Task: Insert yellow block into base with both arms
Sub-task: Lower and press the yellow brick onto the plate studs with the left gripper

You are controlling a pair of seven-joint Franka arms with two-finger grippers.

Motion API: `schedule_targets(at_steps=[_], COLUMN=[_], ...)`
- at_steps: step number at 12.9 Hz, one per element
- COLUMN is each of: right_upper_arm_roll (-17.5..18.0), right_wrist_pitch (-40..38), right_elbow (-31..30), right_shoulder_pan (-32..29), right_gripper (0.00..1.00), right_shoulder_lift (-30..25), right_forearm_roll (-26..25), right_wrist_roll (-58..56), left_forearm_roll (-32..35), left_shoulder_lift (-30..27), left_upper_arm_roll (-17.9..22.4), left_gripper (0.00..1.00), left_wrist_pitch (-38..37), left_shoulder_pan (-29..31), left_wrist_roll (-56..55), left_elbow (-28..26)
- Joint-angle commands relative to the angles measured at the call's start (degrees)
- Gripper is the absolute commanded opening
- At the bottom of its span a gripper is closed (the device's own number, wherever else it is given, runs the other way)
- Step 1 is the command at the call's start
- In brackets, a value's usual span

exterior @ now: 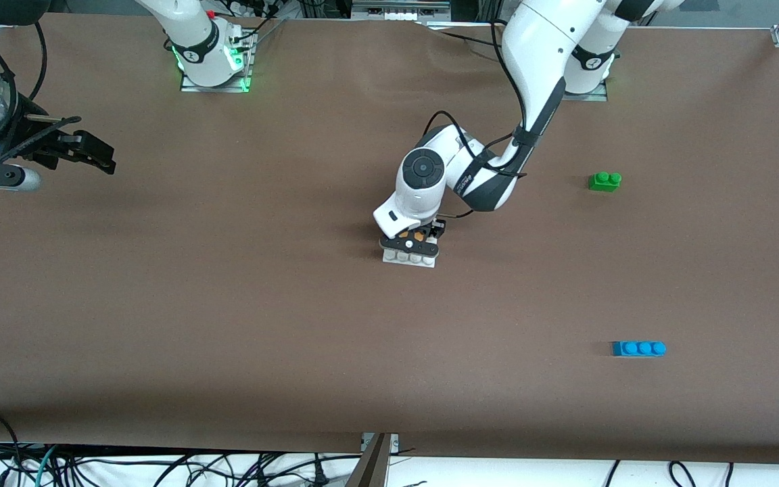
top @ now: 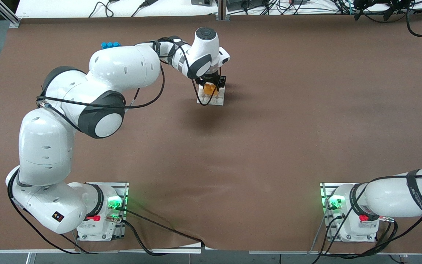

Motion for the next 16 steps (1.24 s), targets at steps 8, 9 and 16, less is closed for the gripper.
schedule_targets(at_steps=[8, 9, 16], right_upper_arm_roll=[0.1, 0.1, 0.19], right_wrist_pitch=[-1.15, -1.15, -0.98], right_elbow=[1.23, 1.23, 1.23], right_shoulder_pan=[-0.23, -0.23, -0.23], right_gripper=[0.99, 0.99, 0.99], right_shoulder_lift=[0.27, 0.27, 0.27], right_forearm_roll=[0.28, 0.28, 0.28], right_wrist_roll=[0.1, 0.1, 0.1], left_forearm_roll=[4.22, 4.22, 4.22], left_shoulder_lift=[-0.07, -0.08, -0.08], left_upper_arm_roll=[0.66, 0.66, 0.58], left_gripper=[0.3, 0.31, 0.75], left_wrist_pitch=[-0.2, -0.2, -0.2], left_shoulder_pan=[-1.31, -1.31, -1.57], left_wrist_roll=[-3.75, -3.75, -9.7], left_elbow=[-0.57, -0.66, -0.31])
